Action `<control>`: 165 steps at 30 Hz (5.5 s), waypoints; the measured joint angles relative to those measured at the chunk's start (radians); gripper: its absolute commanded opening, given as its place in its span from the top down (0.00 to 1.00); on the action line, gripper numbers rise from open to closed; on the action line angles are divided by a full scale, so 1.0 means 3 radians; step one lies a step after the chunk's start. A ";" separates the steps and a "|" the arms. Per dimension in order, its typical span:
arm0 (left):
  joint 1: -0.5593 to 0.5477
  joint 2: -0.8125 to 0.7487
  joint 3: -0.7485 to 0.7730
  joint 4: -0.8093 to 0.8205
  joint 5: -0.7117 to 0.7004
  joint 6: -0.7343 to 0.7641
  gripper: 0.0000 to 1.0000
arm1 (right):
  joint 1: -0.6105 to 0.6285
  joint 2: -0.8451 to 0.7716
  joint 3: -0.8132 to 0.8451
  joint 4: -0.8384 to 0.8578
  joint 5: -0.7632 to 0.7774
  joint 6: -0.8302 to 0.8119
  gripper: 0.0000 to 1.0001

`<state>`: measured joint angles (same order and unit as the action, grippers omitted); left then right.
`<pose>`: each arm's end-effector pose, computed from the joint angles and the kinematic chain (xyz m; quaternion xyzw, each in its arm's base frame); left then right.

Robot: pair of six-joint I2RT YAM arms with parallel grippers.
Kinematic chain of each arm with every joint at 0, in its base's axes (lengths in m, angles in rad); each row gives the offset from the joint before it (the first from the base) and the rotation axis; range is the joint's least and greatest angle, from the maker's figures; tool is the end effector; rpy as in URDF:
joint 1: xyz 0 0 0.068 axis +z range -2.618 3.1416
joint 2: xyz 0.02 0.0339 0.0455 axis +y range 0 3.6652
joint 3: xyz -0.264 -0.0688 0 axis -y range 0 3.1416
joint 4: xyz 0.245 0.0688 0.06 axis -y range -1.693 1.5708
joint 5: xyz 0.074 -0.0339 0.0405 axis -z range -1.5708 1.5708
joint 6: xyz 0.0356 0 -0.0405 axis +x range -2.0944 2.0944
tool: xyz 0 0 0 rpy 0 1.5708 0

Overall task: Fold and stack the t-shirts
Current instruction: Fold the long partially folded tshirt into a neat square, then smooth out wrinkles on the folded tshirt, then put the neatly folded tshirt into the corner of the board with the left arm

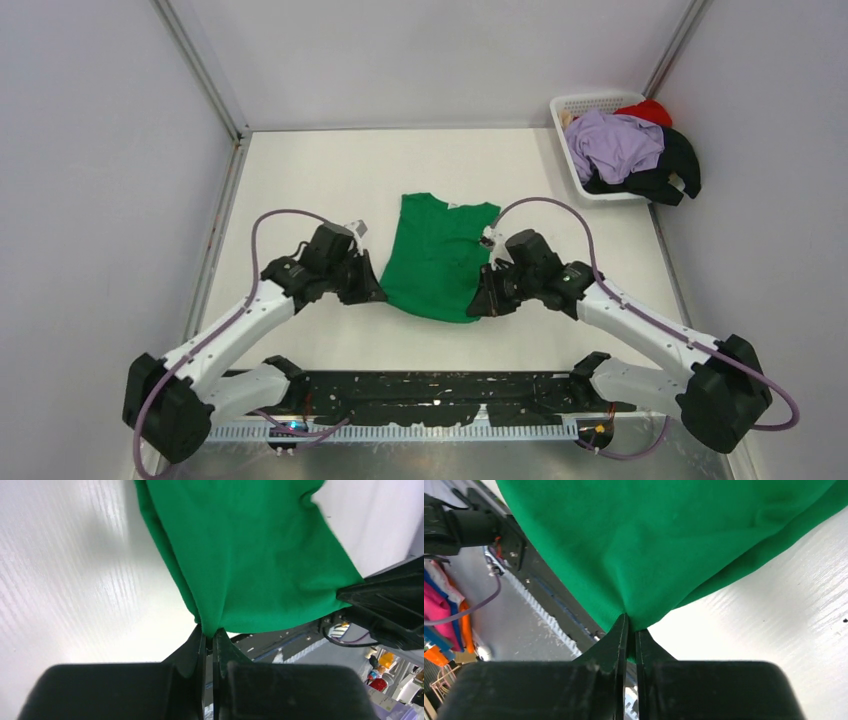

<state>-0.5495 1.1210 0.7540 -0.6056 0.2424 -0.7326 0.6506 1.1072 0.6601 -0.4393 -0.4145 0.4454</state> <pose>0.1802 -0.1204 0.2296 -0.0512 0.9479 -0.2675 0.1653 0.1633 0.1423 0.2152 -0.1631 0.9099 0.3365 0.1793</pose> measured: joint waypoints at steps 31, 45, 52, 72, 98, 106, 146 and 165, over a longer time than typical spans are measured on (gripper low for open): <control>0.0268 0.2073 0.2552 -0.0245 -0.0720 0.0348 1.00 | -0.1315 0.1258 0.1292 0.0075 -0.0409 -0.0242 0.91; 0.0390 0.2978 0.3357 -0.0421 -0.0632 0.0525 0.73 | -0.1455 0.1934 0.1544 0.0434 -0.0292 -0.0212 0.77; 0.0468 0.3431 0.3849 -0.0570 -0.0440 0.0758 0.22 | -0.1531 0.2195 0.1780 0.0670 -0.0034 -0.0075 0.16; 0.0486 0.3265 0.3414 0.0177 0.0666 0.0440 0.00 | -0.1391 0.2010 0.1455 0.1665 -0.0548 0.0505 0.05; 0.0488 0.3545 0.3456 -0.0389 0.0498 0.0310 0.00 | -0.1286 0.2805 0.1985 0.1176 -0.0154 0.0401 0.05; 0.0497 0.2756 0.2963 -0.0294 0.0209 0.0449 0.03 | -0.1342 0.1818 0.1836 0.1134 0.0264 0.0338 0.05; 0.0857 0.4402 0.5294 -0.1727 -0.2488 0.1228 1.00 | -0.1896 0.0477 0.0941 0.0721 0.1129 -0.0291 0.05; 0.1883 0.4626 0.5720 -0.0842 -0.2435 0.2115 1.00 | -0.1919 0.0473 0.0843 0.0660 0.1832 -0.0509 0.05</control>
<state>0.0154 2.5088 2.4699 -0.8581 -0.4881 -0.0982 0.0750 1.2491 0.9131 -0.2413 0.1352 0.2928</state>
